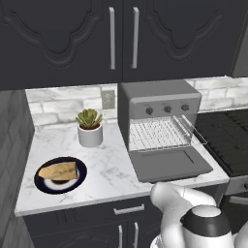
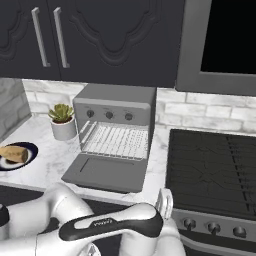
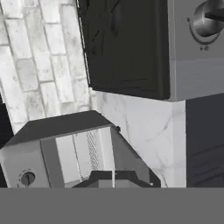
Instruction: Pull the toaster oven rack outwards. Pick up the baguette from the plate and place it on the toaster oven rack. Close the toaster oven door fully and set the temperature to the lowest setting.
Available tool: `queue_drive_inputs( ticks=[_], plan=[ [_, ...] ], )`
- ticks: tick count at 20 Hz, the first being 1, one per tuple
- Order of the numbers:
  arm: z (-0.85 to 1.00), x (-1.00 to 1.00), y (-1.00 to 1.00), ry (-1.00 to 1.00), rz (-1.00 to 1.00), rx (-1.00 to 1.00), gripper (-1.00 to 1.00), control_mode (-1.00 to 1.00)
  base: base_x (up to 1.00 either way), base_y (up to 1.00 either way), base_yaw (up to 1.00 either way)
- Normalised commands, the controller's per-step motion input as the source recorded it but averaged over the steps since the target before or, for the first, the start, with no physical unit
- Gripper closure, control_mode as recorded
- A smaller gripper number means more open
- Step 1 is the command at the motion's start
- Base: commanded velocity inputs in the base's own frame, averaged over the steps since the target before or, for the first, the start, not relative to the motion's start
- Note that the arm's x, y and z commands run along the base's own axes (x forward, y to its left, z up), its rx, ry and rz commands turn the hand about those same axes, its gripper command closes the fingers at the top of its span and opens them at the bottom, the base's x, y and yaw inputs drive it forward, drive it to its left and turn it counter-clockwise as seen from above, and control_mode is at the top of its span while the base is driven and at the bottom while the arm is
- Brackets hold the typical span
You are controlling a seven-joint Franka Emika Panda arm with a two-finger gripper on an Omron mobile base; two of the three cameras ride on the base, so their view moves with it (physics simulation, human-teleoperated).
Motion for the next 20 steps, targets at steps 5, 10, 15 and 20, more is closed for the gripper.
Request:
queue_drive_inputs(
  ticks=[5, 10, 15, 20],
  plan=[
    [0.13, -0.90, -0.15, 0.02, 0.01, -0.25, 1.00, -1.00, 0.00, 0.00, 0.00],
    [0.27, -0.23, 0.85, 0.00, 0.12, -0.61, 1.00, -1.00, 0.00, 0.00, 0.00],
    [0.46, 0.00, 1.00, 0.04, 0.16, -0.74, 1.00, -1.00, 0.00, 0.00, 0.00],
    [0.82, -0.02, 0.97, 0.07, 0.15, -0.68, 1.00, -1.00, 0.00, 0.00, 0.00]
  ],
)
